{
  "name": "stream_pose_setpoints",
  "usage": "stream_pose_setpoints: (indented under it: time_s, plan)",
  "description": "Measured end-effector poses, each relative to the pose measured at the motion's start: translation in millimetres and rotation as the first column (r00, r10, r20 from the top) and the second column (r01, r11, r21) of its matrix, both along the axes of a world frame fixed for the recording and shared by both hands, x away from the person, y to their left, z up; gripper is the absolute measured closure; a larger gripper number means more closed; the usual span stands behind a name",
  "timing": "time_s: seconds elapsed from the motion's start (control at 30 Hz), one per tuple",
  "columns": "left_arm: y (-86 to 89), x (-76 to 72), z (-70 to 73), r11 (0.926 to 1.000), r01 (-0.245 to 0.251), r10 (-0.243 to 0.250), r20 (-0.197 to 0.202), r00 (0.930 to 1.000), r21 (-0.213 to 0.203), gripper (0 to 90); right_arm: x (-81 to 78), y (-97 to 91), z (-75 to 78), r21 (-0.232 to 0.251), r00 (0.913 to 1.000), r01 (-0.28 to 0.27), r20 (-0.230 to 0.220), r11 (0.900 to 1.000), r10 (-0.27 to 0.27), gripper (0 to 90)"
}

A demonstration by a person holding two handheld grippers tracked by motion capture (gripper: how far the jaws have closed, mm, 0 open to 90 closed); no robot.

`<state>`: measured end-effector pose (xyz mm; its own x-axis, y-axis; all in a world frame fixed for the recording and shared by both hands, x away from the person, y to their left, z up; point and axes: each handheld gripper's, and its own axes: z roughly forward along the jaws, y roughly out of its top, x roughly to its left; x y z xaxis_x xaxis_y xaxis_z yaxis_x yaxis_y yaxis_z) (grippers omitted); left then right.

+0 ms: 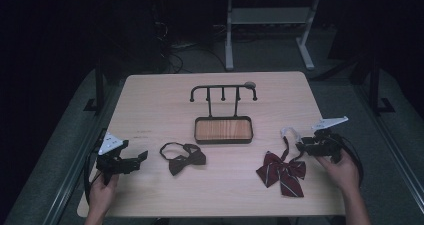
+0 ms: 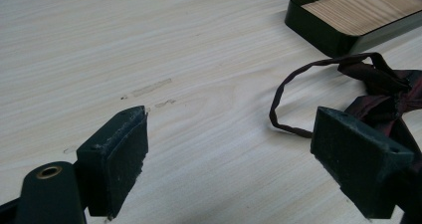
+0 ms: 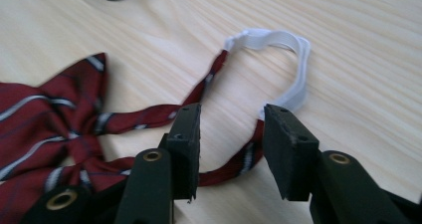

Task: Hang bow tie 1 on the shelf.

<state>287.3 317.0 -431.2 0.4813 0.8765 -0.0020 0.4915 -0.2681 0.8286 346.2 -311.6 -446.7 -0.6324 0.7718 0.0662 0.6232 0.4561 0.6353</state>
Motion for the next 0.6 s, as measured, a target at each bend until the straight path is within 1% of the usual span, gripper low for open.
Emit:
stream_pose_setpoints:
  time_s: [0.03, 0.1, 0.17, 0.2, 0.33, 0.37, 0.4, 0.47, 0.5, 0.6]
  plan:
    - [0.0, 0.0, 0.0, 1.0, -0.001, 0.001, 0.001, 1.0, 0.0, 14.5, 0.0, 0.0, 0.0, 0.0, 1.0, 0.0, 0.0, 1.0, 0.0, 59.6]
    - [0.4, -0.1, 0.2, 1.0, 0.001, -0.001, 0.005, 1.0, 0.0, 14.5, 2.2, 0.5, -4.0, -0.016, 0.9997, 0.023, -0.01, 0.9996, -0.024, 64.1]
    - [0.7, -0.1, 0.3, 1.0, -0.001, 0.001, 0.006, 1.0, 0.002, 14.5, 3.1, 0.4, -5.7, -0.021, 0.9996, 0.026, -0.009, 0.9994, -0.026, 64.2]
    - [1.2, 0.0, 0.2, 1.0, -0.003, 0.003, 0.006, 1.0, 0.006, 14.5, 4.4, 0.1, -7.5, -0.035, 0.9992, 0.036, -0.017, 0.9987, -0.036, 64.0]
    - [1.8, -0.8, -0.2, 1.0, -0.009, 0.009, 0.004, 1.0, 0.001, 14.5, 5.7, -0.5, -9.3, -0.036, 0.9983, 0.052, -0.022, 0.998, -0.053, 64.8]
    - [1.9, -1.0, -0.3, 1.0, -0.008, 0.008, 0.006, 0.9999, 0.0, 14.5, 6.7, -0.4, -11.2, -0.034, 0.9987, 0.045, -0.021, 0.9984, -0.046, 65.4]
    - [2.3, -1.2, 0.1, 1.0, -0.008, 0.008, 0.009, 0.9999, 0.004, 14.5, 6.5, 0.5, -11.5, -0.036, 0.9979, 0.054, -0.034, 0.9979, -0.056, 66.0]
    - [2.9, -1.3, 0.4, 1.0, -0.008, 0.008, 0.01, 0.9999, 0.005, 14.5, 7.6, 0.7, -12.9, -0.042, 0.9984, 0.048, -0.026, 0.9979, -0.049, 66.9]
    - [3.4, -1.4, 0.7, 0.9999, -0.008, 0.007, 0.011, 0.9999, 0.007, 14.5, 7.7, 1.7, -13.4, -0.046, 0.9979, 0.054, -0.033, 0.9975, -0.056, 67.9]
    - [4.4, -2.4, 1.5, 0.9999, -0.013, 0.013, 0.012, 0.9998, 0.004, 14.5, 8.7, 3.0, -14.5, -0.054, 0.9975, 0.063, -0.028, 0.9966, -0.064, 70.4]
